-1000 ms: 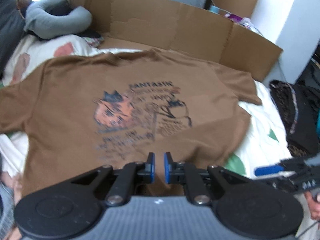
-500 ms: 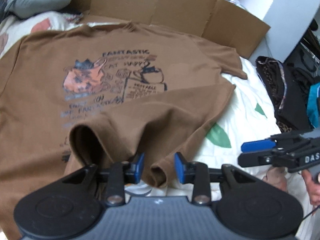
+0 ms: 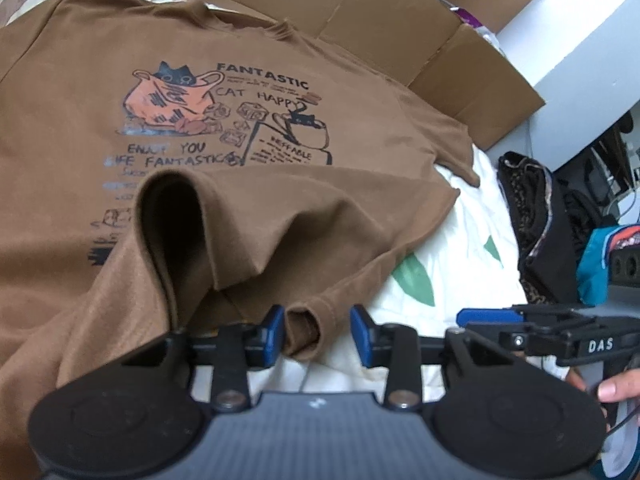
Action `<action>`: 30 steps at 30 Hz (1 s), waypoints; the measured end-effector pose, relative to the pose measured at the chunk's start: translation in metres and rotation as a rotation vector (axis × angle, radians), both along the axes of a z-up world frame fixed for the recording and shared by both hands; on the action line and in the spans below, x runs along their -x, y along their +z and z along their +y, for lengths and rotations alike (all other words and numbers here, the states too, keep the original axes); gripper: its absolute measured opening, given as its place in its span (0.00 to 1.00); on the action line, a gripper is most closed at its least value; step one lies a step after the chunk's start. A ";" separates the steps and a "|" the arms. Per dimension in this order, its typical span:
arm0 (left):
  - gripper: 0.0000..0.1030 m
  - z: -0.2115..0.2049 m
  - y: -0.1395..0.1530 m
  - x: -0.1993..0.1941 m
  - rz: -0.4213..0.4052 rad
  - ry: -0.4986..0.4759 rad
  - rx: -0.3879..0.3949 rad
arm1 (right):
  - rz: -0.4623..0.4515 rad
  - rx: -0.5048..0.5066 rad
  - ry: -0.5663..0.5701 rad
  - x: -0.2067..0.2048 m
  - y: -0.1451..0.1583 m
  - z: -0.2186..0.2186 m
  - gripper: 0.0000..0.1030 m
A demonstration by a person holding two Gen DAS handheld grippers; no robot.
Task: Fold clothes
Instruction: 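Lift the hem side with the left tool and fold it over the shirt body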
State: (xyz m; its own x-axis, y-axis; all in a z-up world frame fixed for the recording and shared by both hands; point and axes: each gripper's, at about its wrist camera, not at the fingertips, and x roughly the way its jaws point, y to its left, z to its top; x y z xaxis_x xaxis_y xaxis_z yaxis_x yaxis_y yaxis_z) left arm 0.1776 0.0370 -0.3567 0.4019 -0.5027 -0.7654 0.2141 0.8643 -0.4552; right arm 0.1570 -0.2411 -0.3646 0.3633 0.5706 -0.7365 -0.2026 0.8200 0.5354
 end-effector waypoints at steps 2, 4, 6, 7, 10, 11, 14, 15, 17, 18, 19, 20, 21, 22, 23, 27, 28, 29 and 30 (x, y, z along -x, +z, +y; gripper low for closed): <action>0.21 -0.001 0.001 0.002 -0.005 -0.004 0.006 | 0.006 -0.006 -0.005 0.000 0.001 -0.001 0.66; 0.16 -0.003 0.002 0.004 -0.016 -0.014 0.003 | 0.014 -0.013 -0.009 -0.001 0.001 -0.001 0.66; 0.15 -0.007 0.002 0.009 -0.030 -0.029 -0.005 | 0.030 -0.026 -0.016 -0.001 0.001 -0.001 0.65; 0.14 -0.009 0.003 0.011 -0.036 -0.037 -0.009 | 0.040 -0.035 -0.021 -0.001 0.001 -0.002 0.65; 0.13 -0.017 0.005 0.022 -0.063 -0.068 -0.022 | 0.080 -0.075 -0.042 -0.001 -0.001 -0.003 0.60; 0.13 -0.020 0.007 0.025 -0.076 -0.082 -0.027 | 0.096 -0.091 -0.053 -0.001 -0.003 -0.004 0.60; 0.12 -0.032 0.011 0.038 -0.111 -0.134 -0.042 | 0.145 -0.140 -0.088 -0.001 -0.008 -0.007 0.57; 0.11 -0.036 0.012 0.042 -0.120 -0.151 -0.046 | 0.158 -0.155 -0.098 -0.001 -0.010 -0.008 0.56; 0.09 -0.043 0.013 0.048 -0.136 -0.180 -0.055 | 0.182 -0.182 -0.112 0.000 -0.014 -0.009 0.51; 0.08 -0.047 0.013 0.051 -0.144 -0.192 -0.060 | 0.196 -0.196 -0.119 0.001 -0.015 -0.009 0.50; 0.08 -0.050 0.013 0.053 -0.153 -0.203 -0.066 | 0.209 -0.210 -0.125 0.002 -0.017 -0.009 0.50; 0.08 -0.054 0.014 0.055 -0.161 -0.213 -0.071 | 0.223 -0.224 -0.133 0.003 -0.019 -0.009 0.50; 0.08 -0.058 0.014 0.057 -0.171 -0.225 -0.078 | 0.237 -0.239 -0.141 0.004 -0.020 -0.010 0.50; 0.08 -0.062 0.015 0.059 -0.188 -0.242 -0.087 | 0.252 -0.254 -0.150 0.005 -0.022 -0.010 0.50; 0.08 -0.067 0.016 0.062 -0.207 -0.261 -0.100 | 0.269 -0.271 -0.159 0.006 -0.024 -0.010 0.50; 0.07 -0.084 0.019 0.072 -0.272 -0.337 -0.142 | 0.322 -0.319 -0.193 0.010 -0.032 -0.011 0.49; 0.07 -0.087 0.019 0.074 -0.278 -0.349 -0.141 | 0.332 -0.329 -0.200 0.011 -0.034 -0.011 0.49; 0.07 -0.089 0.020 0.076 -0.280 -0.358 -0.138 | 0.342 -0.339 -0.207 0.011 -0.036 -0.012 0.48; 0.06 -0.091 0.020 0.077 -0.281 -0.365 -0.136 | 0.353 -0.349 -0.215 0.012 -0.037 -0.012 0.46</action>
State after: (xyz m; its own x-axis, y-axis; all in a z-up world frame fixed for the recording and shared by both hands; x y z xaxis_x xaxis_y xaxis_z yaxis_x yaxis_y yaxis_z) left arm 0.1004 -0.0538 -0.3369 0.4188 -0.5520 -0.7211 0.6129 0.7577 -0.2241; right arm 0.1447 -0.2531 -0.4019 0.2636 0.7433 -0.6149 0.1918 0.5843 0.7885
